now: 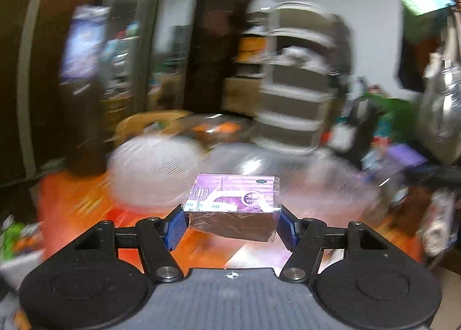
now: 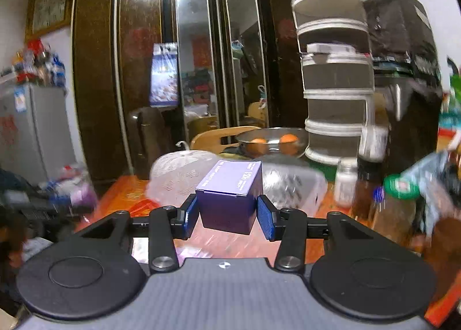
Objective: Organize objects
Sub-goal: 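Open both grippers over the clear basket to drop both boxes, then grasp the red candy bag with the left gripper while the right grasps a silver-wrapped box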
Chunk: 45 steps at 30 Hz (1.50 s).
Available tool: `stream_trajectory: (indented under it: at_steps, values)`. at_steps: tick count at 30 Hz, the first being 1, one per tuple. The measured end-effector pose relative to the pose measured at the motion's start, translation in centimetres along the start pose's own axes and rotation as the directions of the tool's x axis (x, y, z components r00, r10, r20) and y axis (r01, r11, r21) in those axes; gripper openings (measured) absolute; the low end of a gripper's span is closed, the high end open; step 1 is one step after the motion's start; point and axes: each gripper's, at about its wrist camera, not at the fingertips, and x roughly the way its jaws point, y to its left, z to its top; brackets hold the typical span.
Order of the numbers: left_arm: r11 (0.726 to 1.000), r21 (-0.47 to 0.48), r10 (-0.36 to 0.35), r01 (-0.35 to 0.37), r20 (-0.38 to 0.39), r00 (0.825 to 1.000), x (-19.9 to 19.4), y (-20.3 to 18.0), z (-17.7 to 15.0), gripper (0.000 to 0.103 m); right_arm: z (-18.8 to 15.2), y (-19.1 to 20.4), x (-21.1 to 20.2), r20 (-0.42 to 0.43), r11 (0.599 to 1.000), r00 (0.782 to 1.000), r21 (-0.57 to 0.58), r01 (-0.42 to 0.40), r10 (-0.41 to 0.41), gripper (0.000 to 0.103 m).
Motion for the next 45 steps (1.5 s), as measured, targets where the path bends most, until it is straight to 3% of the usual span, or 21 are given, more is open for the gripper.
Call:
stream_trajectory:
  at_steps: [2,4,8,9,11,12,14,17,21,24,27,30,34,41,45]
  values:
    - [0.999,0.018,-0.028,0.029,-0.052,0.998,3.6,-2.1,3.2,0.068,1.6,-0.1,3.7,-0.091,1.000,0.996,-0.011,0.001,-0.002,0.048]
    - [1.000,0.019,-0.016,0.020,-0.162,0.987,8.0,-3.2,5.0,0.068,2.3,-0.4,6.5,-0.167,1.000,0.986,-0.005,0.013,-0.014,0.048]
    - [1.000,0.011,-0.008,0.012,-0.294,0.956,13.2,-4.2,4.9,0.068,2.1,-0.9,9.8,-0.272,1.000,0.962,-0.016,0.022,-0.026,0.049]
    - [1.000,0.017,-0.001,0.007,-0.302,0.953,13.7,-4.3,4.5,0.068,1.8,-1.1,10.1,-0.283,1.000,0.959,-0.013,0.021,-0.024,0.050]
    - [1.000,0.011,-0.011,0.015,-0.295,0.955,13.9,-4.4,3.9,0.070,1.4,-1.2,10.2,-0.283,1.000,0.959,-0.007,0.024,-0.025,0.070]
    - [1.000,-0.005,-0.019,0.018,-0.281,0.960,13.6,-4.1,3.7,0.078,1.3,-1.2,9.9,-0.269,1.000,0.963,-0.001,0.023,-0.022,0.076]
    - [0.999,-0.030,-0.038,0.032,-0.239,0.970,12.3,-3.7,3.1,0.090,1.4,-0.9,8.7,-0.232,1.000,0.973,-0.008,0.020,-0.021,0.086]
    - [0.996,-0.061,-0.078,0.070,-0.143,0.987,9.0,-2.7,2.2,0.094,1.2,-0.6,5.3,-0.149,0.999,0.988,-0.024,0.027,-0.031,0.103]
    - [0.992,-0.060,-0.113,0.111,-0.027,0.993,3.4,-1.7,-1.5,0.103,-2.1,-0.5,-1.3,-0.028,1.000,1.000,-0.003,-0.003,0.003,0.103]
    - [0.997,-0.047,-0.067,0.066,-0.017,0.998,-0.6,-0.8,-5.5,0.103,-6.8,-0.4,-5.7,0.026,0.998,0.999,0.056,0.025,-0.026,0.103]
    - [0.994,-0.099,-0.047,0.043,-0.036,0.998,-3.9,0.6,-9.3,0.103,-11.6,-0.4,-8.2,0.025,0.991,0.997,0.115,0.066,-0.070,0.103]
    - [0.986,-0.163,-0.027,0.015,-0.072,0.997,-5.6,1.8,-12.5,0.103,-15.0,-0.4,-8.4,-0.020,0.982,0.996,0.165,0.087,-0.085,0.103]
    - [0.987,-0.145,0.047,-0.066,-0.130,0.990,-5.6,2.0,-14.2,0.097,-16.4,0.1,-6.5,-0.095,0.990,0.993,0.112,0.080,-0.069,0.090]
    - [0.990,-0.123,0.048,-0.072,-0.185,0.982,-4.2,1.4,-14.5,0.095,-16.7,-0.1,-2.9,-0.163,0.995,0.986,0.083,0.047,-0.033,0.089]
    - [0.992,-0.104,0.043,-0.067,-0.215,0.976,-3.5,1.0,-14.9,0.095,-16.9,0.5,-2.6,-0.148,0.997,0.988,0.070,0.042,-0.031,0.087]
